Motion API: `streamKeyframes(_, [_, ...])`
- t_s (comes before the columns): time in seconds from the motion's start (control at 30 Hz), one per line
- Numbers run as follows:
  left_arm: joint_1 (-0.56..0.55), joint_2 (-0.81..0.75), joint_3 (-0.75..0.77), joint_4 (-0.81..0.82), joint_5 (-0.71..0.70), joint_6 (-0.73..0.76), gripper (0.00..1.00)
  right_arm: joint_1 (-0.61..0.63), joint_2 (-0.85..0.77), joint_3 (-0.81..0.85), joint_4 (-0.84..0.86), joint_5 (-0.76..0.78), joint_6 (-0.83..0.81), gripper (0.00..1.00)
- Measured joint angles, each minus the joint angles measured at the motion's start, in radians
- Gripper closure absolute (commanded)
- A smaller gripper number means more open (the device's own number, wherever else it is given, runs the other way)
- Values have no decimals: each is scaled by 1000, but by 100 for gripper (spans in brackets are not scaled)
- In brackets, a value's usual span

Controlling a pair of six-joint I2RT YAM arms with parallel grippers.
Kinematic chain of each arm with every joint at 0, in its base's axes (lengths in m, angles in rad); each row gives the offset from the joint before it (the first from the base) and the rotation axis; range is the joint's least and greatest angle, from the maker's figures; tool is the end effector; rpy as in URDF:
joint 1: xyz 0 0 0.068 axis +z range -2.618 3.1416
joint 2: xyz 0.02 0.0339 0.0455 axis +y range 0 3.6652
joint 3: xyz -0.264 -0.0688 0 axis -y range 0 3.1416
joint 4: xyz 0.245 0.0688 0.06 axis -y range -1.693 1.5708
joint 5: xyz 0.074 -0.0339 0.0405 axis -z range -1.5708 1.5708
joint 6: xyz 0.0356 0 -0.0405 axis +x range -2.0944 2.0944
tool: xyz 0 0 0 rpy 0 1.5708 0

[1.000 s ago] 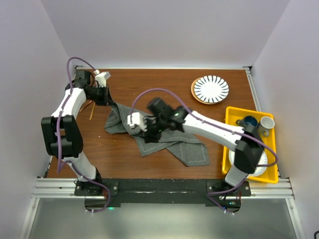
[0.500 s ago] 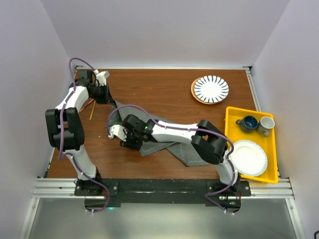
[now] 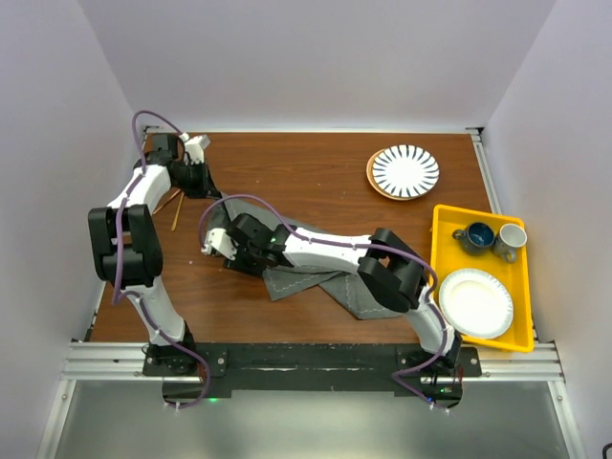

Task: Fold the napkin into a case and place the utensils inside
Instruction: Pick up the crumpled napkin from the center of the board.

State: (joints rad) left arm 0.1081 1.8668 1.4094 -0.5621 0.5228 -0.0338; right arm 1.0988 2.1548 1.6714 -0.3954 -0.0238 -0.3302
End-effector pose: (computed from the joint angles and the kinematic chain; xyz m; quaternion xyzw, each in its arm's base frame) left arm 0.3978 0.0253 0.2223 0.0043 0.9322 -0.2387 0.2720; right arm 0.2176 0.4282 0.1886 -0.6194 0.7080 0.1375 0.3102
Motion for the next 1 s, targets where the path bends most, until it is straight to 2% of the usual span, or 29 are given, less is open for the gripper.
streamKeyframes(0.13, [0, 7, 2, 0, -1, 0, 100, -10, 40, 8, 0, 26, -4, 58])
streamKeyframes(0.23, [0, 7, 2, 1, 0, 0, 100, -21, 60, 14, 0, 40, -6, 64])
streamKeyframes(0.33, [0, 7, 2, 1, 0, 0, 100, -28, 60, 18, -3, 42, -11, 86])
streamKeyframes(0.37, [0, 7, 2, 1, 0, 0, 100, -29, 60, 18, -4, 42, -12, 100])
streamKeyframes(0.63, [0, 9, 2, 1, 2, 2, 100, -40, 37, 41, -42, 35, -5, 100])
streamKeyframes(0.87, [-1, 10, 2, 0, 15, 12, 100, -108, -124, 82, -117, -24, 25, 100])
streamKeyframes(0.97, [-9, 10, 2, -2, 20, 37, 86, -182, -217, 83, -140, -44, 36, 100])
streamKeyframes(1.0, [-12, 10, 2, -2, 21, 45, 72, -215, -249, 82, -145, -48, 40, 100])
